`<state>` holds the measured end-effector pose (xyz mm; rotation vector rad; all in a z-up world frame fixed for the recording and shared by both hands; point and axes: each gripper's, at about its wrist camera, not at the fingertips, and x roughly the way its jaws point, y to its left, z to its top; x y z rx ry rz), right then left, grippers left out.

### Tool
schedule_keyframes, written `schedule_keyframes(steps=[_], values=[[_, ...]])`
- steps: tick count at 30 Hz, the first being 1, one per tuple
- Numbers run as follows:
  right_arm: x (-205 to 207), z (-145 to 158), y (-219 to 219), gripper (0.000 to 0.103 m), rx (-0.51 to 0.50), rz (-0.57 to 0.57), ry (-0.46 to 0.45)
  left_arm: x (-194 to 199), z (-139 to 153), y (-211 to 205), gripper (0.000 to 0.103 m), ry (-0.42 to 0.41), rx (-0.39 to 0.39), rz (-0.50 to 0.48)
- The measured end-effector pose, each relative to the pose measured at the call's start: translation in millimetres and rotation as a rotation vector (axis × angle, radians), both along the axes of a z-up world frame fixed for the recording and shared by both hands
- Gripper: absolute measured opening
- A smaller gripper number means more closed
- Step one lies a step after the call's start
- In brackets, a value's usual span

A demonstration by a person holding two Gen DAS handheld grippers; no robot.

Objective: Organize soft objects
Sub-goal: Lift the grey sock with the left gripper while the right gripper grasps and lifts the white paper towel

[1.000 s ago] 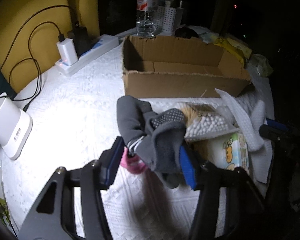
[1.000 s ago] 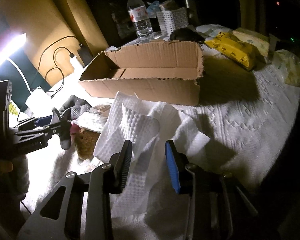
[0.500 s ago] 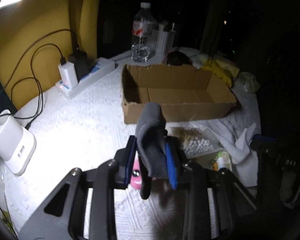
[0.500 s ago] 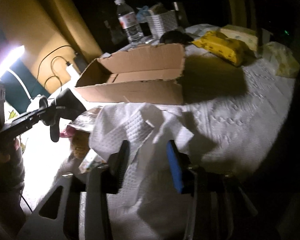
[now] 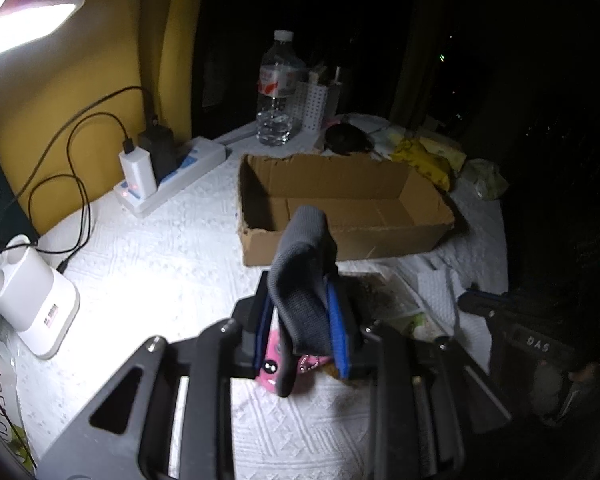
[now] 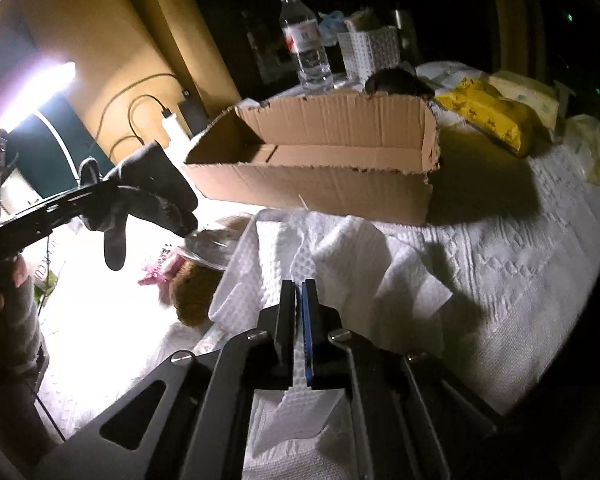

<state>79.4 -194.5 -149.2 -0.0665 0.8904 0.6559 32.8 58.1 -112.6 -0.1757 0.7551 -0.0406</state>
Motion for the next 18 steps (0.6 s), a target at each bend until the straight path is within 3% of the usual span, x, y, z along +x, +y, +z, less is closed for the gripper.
schedule_keyframes(steps=[9, 13, 15, 17, 18], values=[[-5, 39, -21, 0.002, 0.028, -0.035, -0.092, -5, 13, -2, 0.026, -0.037, 0.002, -0.003], [-4, 39, -23, 0.003, 0.006, -0.033, -0.077, -6, 14, -3, 0.026, -0.038, 0.006, -0.007], [-2, 31, -22, 0.009, 0.010, -0.033, -0.038, -6, 14, -4, 0.026, -0.036, 0.007, -0.005], [0, 22, -19, 0.033, 0.008, -0.029, -0.007, -7, 13, -4, 0.026, -0.033, 0.011, -0.002], [-1, 17, -18, 0.037, 0.012, -0.025, 0.008, -8, 12, -4, 0.026, -0.029, 0.013, -0.001]])
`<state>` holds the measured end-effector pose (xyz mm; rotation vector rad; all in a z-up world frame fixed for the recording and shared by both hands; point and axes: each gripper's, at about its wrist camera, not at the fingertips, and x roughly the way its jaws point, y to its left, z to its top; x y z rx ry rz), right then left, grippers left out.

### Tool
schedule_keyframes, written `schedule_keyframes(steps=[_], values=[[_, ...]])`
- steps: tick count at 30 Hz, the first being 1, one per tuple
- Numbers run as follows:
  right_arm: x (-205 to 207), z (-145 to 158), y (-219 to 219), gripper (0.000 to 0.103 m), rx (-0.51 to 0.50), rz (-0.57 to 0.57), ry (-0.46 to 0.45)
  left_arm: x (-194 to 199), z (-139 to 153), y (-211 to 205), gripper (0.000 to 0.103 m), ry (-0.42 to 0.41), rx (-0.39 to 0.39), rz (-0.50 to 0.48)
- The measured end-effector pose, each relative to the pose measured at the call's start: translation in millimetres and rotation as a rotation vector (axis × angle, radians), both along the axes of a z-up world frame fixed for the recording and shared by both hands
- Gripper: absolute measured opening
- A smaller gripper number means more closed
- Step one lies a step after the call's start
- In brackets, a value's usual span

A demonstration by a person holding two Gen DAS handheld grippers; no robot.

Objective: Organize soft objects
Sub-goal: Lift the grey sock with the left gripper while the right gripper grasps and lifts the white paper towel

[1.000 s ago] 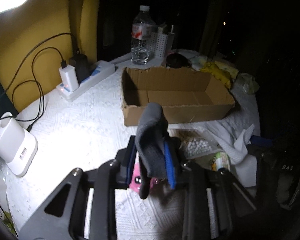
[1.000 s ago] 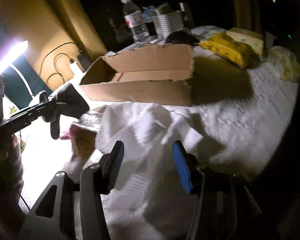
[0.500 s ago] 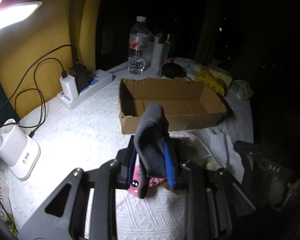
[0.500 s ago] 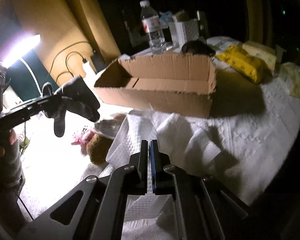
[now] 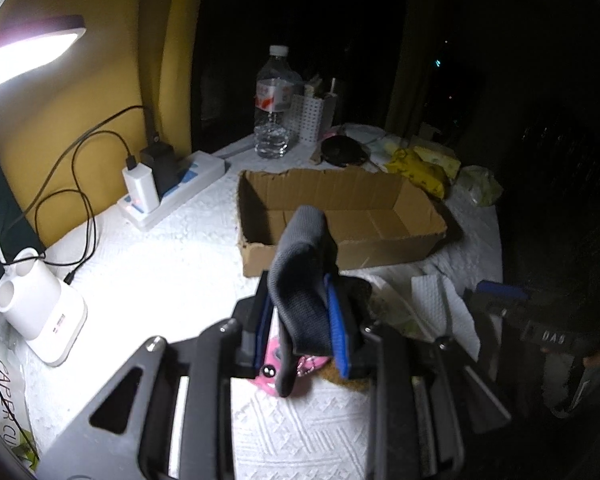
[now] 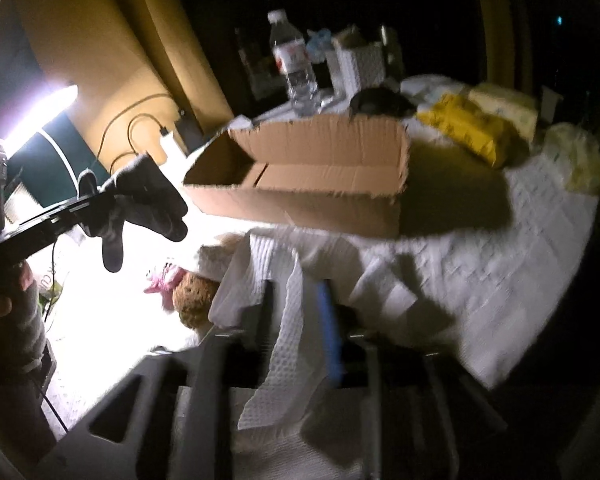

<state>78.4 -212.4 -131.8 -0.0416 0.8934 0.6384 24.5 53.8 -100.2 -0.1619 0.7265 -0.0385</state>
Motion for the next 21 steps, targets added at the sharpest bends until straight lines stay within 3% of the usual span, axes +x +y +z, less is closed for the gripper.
schedule_keyframes(steps=[2, 6, 14, 15, 16, 18, 21], values=[[0, -7, 4, 0.038, 0.004, 0.011, 0.024, -2, -1, -1, 0.026, 0.004, 0.006, 0.002], [3, -20, 18, 0.052, -0.003, 0.026, 0.063, -6, -3, 1, 0.026, 0.009, 0.010, 0.011], [6, -32, 46, 0.054, -0.044, 0.060, 0.066, -8, -5, 7, 0.027, 0.018, 0.007, 0.025], [6, -33, 49, 0.050, -0.053, 0.059, 0.057, -8, -5, 7, 0.027, 0.018, 0.007, 0.026], [7, -34, 50, 0.032, -0.055, 0.059, 0.049, -8, -5, 7, 0.027, 0.017, 0.007, 0.027], [6, -31, 49, 0.011, -0.044, 0.066, 0.037, -7, -5, 7, 0.027, 0.016, 0.007, 0.026], [3, -21, 45, 0.007, -0.055, 0.055, -0.006, -6, -4, 7, 0.027, 0.012, 0.009, 0.023]])
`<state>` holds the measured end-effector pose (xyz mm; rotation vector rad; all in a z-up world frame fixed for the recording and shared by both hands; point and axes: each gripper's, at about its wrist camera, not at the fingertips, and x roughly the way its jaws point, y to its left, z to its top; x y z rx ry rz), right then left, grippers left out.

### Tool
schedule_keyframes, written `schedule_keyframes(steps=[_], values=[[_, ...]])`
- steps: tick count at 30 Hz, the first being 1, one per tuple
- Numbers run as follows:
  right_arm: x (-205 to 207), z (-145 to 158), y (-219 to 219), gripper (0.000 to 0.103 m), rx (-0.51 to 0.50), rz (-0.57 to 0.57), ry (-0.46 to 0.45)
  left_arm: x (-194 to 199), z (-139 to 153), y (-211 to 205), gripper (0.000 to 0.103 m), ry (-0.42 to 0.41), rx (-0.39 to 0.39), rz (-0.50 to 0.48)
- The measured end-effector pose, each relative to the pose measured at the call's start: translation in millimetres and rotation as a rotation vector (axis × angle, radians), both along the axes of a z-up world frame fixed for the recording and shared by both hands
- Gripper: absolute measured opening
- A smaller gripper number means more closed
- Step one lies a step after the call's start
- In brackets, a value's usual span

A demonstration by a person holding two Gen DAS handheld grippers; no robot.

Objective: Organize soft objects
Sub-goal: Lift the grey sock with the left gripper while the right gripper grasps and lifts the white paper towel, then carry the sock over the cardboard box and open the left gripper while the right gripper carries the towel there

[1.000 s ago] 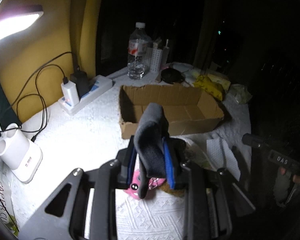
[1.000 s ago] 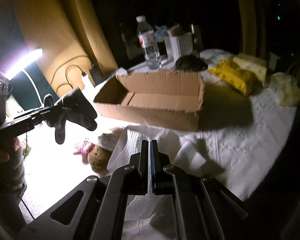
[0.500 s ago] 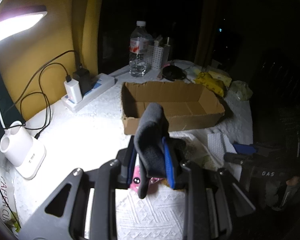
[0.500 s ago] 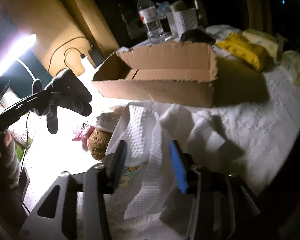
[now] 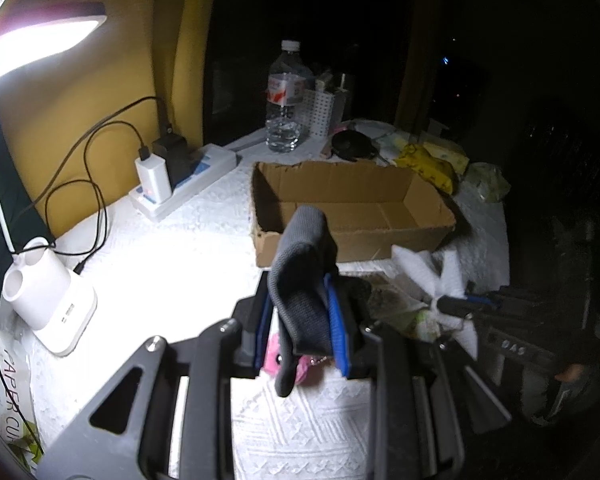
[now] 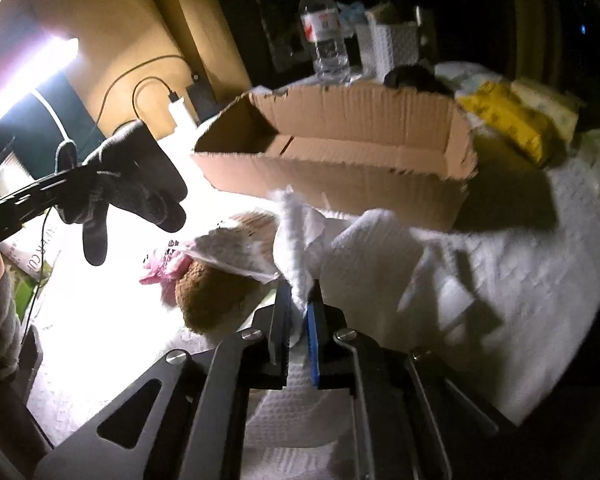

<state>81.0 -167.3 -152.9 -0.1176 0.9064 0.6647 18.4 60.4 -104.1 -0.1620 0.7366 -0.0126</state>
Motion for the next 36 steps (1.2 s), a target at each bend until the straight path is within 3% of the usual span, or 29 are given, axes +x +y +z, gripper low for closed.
schedule_keyframes(steps=[14, 22, 29, 36], values=[[13, 80, -39, 0.007, 0.084, -0.038, -0.142, 16, 28, -19, 0.027, -0.068, 0.034, -0.040], [35, 109, -44, 0.007, 0.118, -0.034, -0.187, 36, 41, -27, 0.027, -0.091, 0.042, -0.052], [60, 118, -38, 0.007, 0.139, -0.017, -0.206, 59, 46, -40, 0.027, -0.098, 0.048, -0.070], [89, 108, -33, 0.007, 0.151, 0.004, -0.179, 85, 41, -48, 0.027, -0.083, 0.045, -0.073]])
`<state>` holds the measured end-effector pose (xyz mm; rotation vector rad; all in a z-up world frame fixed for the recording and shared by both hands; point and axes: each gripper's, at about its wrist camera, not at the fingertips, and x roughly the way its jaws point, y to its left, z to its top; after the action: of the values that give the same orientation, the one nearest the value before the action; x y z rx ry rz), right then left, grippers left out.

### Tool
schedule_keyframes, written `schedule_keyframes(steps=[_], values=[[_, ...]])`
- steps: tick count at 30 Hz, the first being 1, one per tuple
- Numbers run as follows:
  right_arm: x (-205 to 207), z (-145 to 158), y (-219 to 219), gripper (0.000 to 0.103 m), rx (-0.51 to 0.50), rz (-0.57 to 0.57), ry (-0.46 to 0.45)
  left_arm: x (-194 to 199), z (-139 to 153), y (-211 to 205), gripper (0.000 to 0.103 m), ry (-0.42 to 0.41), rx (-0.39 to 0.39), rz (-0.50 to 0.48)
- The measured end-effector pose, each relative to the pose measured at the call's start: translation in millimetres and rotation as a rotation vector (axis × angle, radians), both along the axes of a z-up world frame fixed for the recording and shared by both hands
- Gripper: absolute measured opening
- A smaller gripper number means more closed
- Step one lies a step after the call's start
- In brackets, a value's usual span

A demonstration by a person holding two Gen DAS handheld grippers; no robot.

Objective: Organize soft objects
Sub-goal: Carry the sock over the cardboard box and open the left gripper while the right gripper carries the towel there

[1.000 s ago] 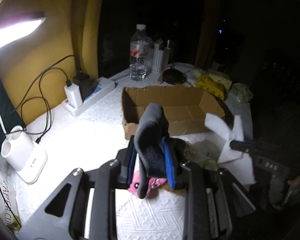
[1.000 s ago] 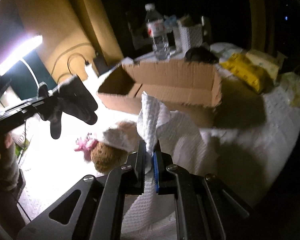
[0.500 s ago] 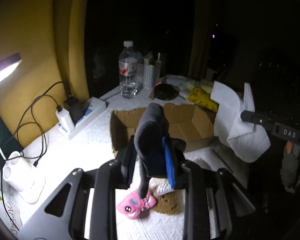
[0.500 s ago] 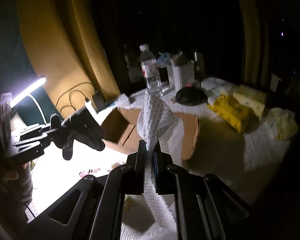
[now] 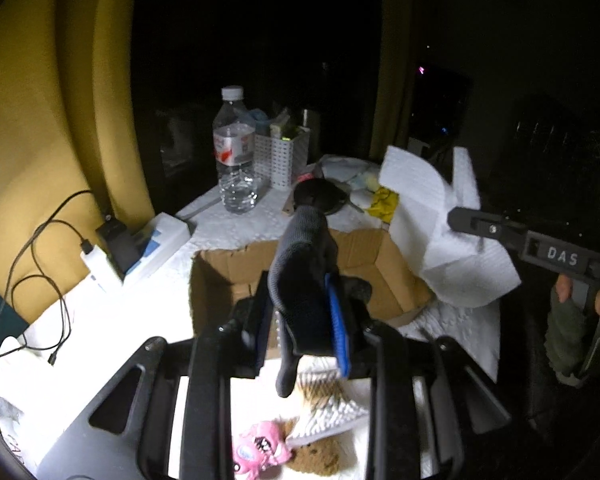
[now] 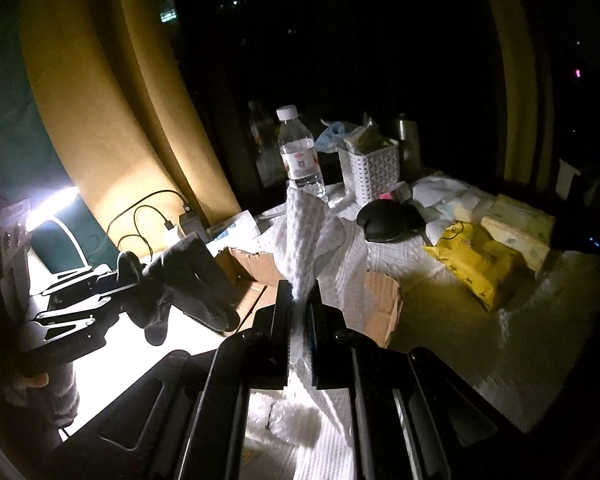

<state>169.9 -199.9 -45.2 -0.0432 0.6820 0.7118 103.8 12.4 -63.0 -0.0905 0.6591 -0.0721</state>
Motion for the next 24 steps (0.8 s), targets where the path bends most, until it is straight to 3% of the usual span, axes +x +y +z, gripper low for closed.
schedule_keyframes(steps=[16, 24], values=[[79, -85, 11, 0.007, -0.009, 0.030, 0.173, 60, -52, -12, 0.027, 0.114, -0.018, 0.016], [88, -109, 12, 0.008, -0.129, 0.009, 0.147, 81, -75, -29, 0.027, 0.172, -0.021, 0.003]])
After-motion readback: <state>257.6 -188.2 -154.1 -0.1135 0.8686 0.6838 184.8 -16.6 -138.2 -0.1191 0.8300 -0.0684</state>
